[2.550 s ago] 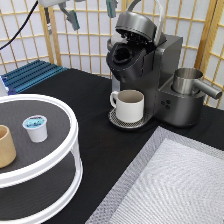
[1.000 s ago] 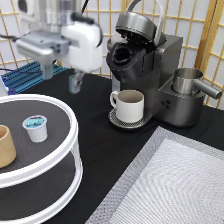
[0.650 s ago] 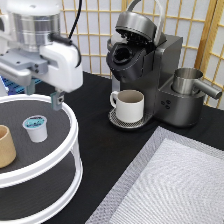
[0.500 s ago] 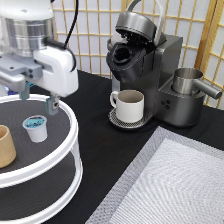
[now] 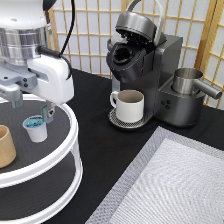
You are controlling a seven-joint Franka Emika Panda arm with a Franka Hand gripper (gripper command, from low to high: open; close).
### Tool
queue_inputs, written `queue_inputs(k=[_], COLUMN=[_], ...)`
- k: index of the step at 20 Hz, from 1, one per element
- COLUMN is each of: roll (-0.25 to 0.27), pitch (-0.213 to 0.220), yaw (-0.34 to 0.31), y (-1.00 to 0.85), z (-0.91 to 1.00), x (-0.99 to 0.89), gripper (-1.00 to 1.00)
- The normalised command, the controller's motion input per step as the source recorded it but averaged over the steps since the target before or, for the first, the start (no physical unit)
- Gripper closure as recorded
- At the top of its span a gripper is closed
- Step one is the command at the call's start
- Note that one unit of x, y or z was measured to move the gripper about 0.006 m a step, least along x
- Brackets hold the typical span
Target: Make coffee
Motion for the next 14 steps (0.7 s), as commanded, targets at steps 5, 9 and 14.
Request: queue_inputs(k=[5, 9, 14], roll=[0.054, 0.052, 0.039], pitch=[-0.019, -0.040, -0.027], yaw=[0.000, 0.005, 0.010], y=[-0.15, -0.17, -0.12], z=[-0.28, -0.39, -0.06], x=[0.03, 0.03, 0.00], gripper=[-1.00, -1.00, -1.00])
